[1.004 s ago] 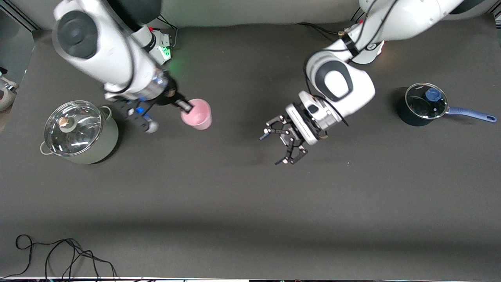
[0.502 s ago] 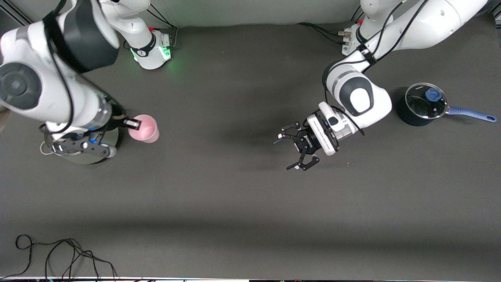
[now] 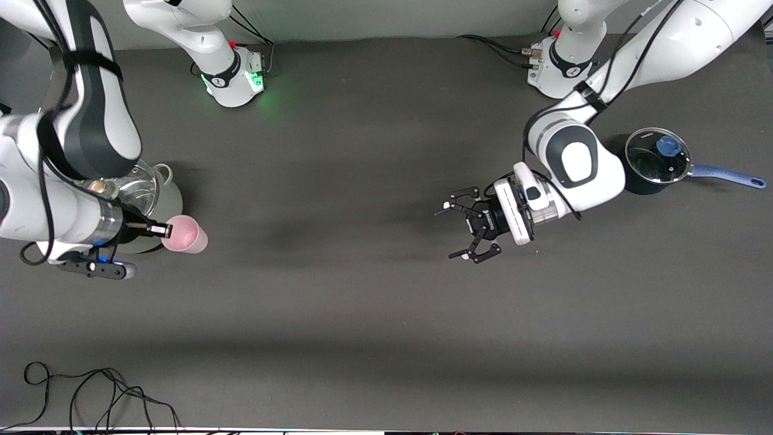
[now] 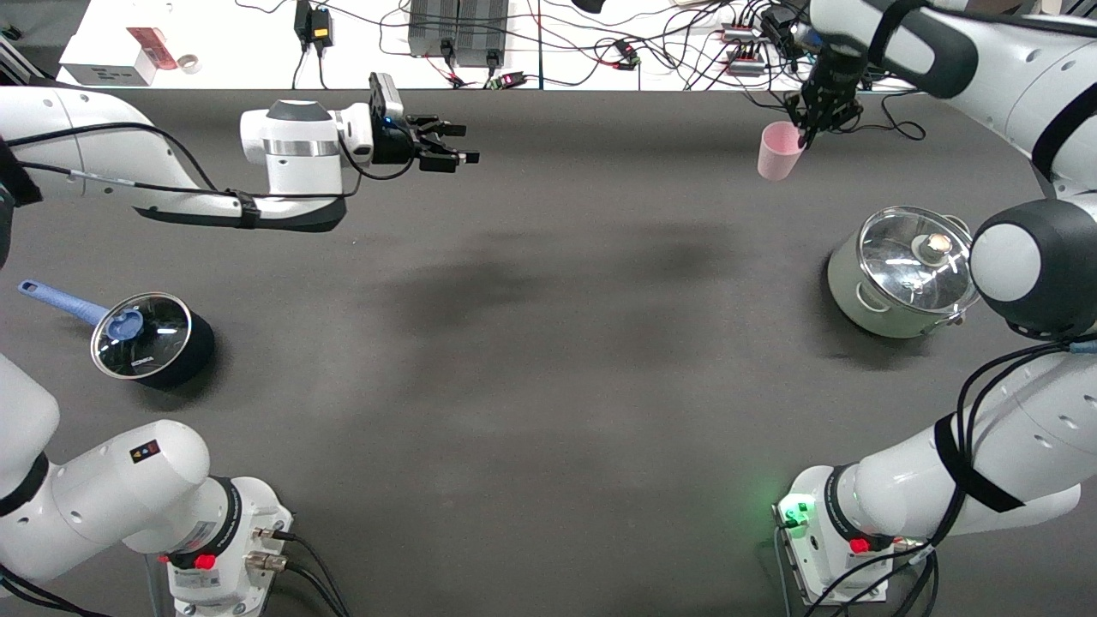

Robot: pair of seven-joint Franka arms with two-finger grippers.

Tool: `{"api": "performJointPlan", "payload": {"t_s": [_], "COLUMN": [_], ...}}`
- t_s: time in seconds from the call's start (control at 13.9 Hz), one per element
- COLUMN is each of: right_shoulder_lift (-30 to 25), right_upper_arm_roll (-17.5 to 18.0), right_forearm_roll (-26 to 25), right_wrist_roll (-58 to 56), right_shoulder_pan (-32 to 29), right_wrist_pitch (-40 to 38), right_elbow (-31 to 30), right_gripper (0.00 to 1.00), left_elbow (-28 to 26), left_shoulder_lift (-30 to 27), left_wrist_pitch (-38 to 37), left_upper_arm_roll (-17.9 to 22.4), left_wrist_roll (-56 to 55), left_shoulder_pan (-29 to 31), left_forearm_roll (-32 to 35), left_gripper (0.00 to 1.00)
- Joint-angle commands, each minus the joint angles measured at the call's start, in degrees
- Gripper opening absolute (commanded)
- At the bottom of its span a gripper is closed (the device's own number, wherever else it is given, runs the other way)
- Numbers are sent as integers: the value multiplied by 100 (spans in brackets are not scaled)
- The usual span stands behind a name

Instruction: Transfer pink cup from left to right arm

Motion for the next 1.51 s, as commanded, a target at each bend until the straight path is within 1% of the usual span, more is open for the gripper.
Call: {"api": "performJointPlan", "payload": {"t_s": [0.0,0.07,0.22,0.36,0.43,0.5,0.57,0.65,0.72,0.79,0.86,1.0,1.08,1.15,1.29,1.43], "right_shoulder_lift": [-182,-129,28,257,371,459,486,487,426,277,84,-460,-758,-1023,-1454,-1745], "right_upper_arm_roll": [-20,-38,-47,-47,-47,-47,-47,-47,-47,-47,-47,-55,-56,-56,-47,-38], "right_forearm_roll": [46,46,46,46,46,46,46,46,46,46,46,37,28,2,2,2], "right_wrist_roll": [-169,-177,-213,-221,-230,-230,-230,-230,-230,-239,-239,-239,-230,-230,-239,-221], "right_shoulder_pan": [-16,-59,-86,-95,-104,-95,-95,-95,-86,-69,-77,-60,-60,-42,-42,-34], "right_wrist_pitch": [1069,1534,2422,2952,3111,3251,3392,3420,3376,3263,3035,2465,2044,1570,708,-48], "right_elbow": [-972,-1253,-1754,-1949,-1967,-2011,-2055,-2073,-2073,-2064,-2038,-1977,-1889,-1706,-1293,-784], "right_gripper": [0,0,0,0,0,0,0,0,19,78,100,100,100,100,100,100], "left_elbow": [-225,-217,-59,370,668,949,1205,1494,1758,1996,2242,2725,2910,3078,3158,3158], "left_shoulder_lift": [-270,-358,-551,-552,-543,-534,-517,-525,-552,-561,-561,-569,-595,-604,-797,-1235], "left_wrist_pitch": [-837,-1267,-2172,-3418,-3947,-4431,-4957,-5433,-5872,-6260,-6603,-7166,-7308,-7370,-7388,-7467], "left_upper_arm_roll": [-36,-36,-36,-27,-18,8,148,262,272,263,263,272,263,254,184,236], "left_wrist_roll": [-1366,-2068,-3666,-5485,-6181,-6875,-7631,-8134,-8522,-8961,-9444,-9939,-10193,-10396,-10547,-10853], "left_shoulder_pan": [544,737,1080,1362,1389,1416,1433,1407,1416,1425,1416,1425,1416,1346,1345,1398], "left_forearm_roll": [984,1589,3003,4243,4859,5204,5382,5575,5977,6451,6795,7472,7893,8254,8923,8978], "left_gripper": [99,99,100,100,100,100,100,100,100,100,100,100,100,100,100,100]}}
